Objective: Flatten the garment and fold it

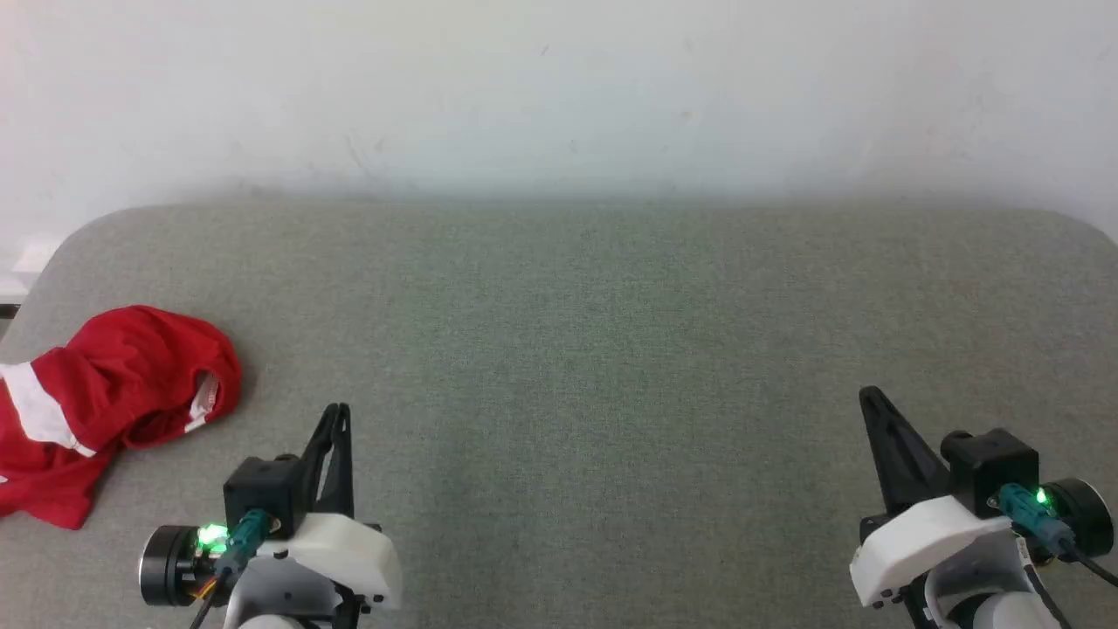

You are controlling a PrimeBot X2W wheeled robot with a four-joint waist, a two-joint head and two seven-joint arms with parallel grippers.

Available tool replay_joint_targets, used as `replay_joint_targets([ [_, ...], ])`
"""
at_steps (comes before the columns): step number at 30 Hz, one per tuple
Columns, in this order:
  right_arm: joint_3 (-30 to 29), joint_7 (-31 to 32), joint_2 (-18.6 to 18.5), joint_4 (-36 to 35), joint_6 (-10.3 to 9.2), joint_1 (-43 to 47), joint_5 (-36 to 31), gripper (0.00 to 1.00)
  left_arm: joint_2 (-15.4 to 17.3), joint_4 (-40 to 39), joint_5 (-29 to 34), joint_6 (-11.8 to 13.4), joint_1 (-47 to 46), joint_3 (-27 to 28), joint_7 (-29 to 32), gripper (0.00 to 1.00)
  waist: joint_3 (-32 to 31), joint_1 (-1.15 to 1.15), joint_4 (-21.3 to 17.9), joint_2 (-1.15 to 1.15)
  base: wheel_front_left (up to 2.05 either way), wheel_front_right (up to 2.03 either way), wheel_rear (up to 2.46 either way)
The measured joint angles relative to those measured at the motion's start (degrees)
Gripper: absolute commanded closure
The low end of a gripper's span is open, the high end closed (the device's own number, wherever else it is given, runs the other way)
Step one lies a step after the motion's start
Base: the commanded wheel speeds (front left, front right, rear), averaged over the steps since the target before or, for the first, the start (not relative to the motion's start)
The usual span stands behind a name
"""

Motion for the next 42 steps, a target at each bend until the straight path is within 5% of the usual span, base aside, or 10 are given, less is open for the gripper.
replay_joint_targets([
  [42, -6.6, -4.1, -0.1, 1.4, 0.00, 0.1, 1.6, 0.00, 0.0, -0.3, -3.4, 1.2, 0.5, -1.0, -4.1, 0.00, 0.4, 0.00, 2.8, 0.00, 0.00, 0.00, 0.00],
])
